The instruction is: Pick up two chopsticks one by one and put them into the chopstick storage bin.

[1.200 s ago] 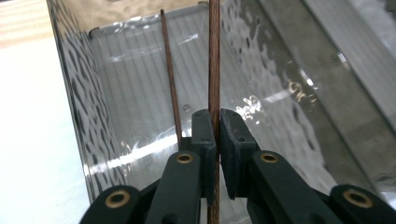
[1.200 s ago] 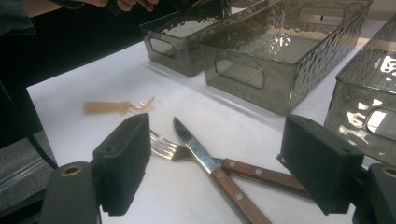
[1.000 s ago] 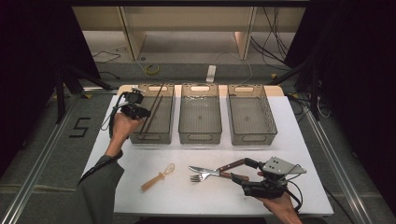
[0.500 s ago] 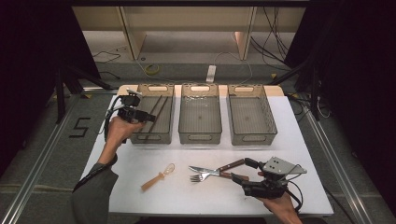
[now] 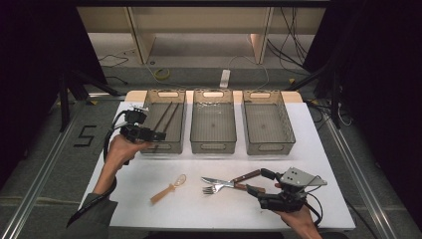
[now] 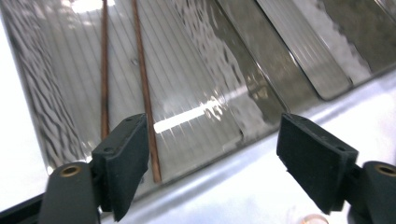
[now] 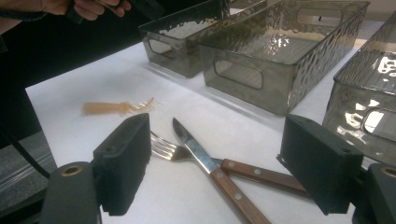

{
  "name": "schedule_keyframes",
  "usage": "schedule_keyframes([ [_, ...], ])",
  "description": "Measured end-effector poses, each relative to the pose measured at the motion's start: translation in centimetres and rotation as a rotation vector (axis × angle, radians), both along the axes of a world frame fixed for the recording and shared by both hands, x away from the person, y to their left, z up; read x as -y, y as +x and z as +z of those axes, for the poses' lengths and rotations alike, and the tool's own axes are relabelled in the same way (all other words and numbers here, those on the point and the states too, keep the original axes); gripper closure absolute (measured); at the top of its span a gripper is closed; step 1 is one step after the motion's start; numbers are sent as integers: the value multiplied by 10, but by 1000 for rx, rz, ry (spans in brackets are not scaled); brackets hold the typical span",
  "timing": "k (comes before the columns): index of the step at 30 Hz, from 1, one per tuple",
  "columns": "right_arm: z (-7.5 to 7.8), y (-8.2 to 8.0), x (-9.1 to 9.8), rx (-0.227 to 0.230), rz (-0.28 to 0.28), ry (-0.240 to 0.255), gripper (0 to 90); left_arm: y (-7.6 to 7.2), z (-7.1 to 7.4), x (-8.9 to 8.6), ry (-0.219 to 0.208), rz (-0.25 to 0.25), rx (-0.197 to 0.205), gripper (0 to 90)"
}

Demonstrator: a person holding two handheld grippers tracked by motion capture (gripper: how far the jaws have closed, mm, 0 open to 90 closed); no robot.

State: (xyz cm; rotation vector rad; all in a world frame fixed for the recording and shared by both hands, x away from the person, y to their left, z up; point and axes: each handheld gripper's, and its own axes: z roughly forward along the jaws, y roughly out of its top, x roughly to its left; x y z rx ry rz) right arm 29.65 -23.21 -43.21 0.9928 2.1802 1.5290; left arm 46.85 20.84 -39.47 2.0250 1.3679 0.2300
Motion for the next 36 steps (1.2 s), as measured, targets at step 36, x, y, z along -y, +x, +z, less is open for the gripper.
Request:
schedule_keyframes([
  [36,0,0,2,1,-5,-10,254,-63,-17,34,168,-207,-71,175],
])
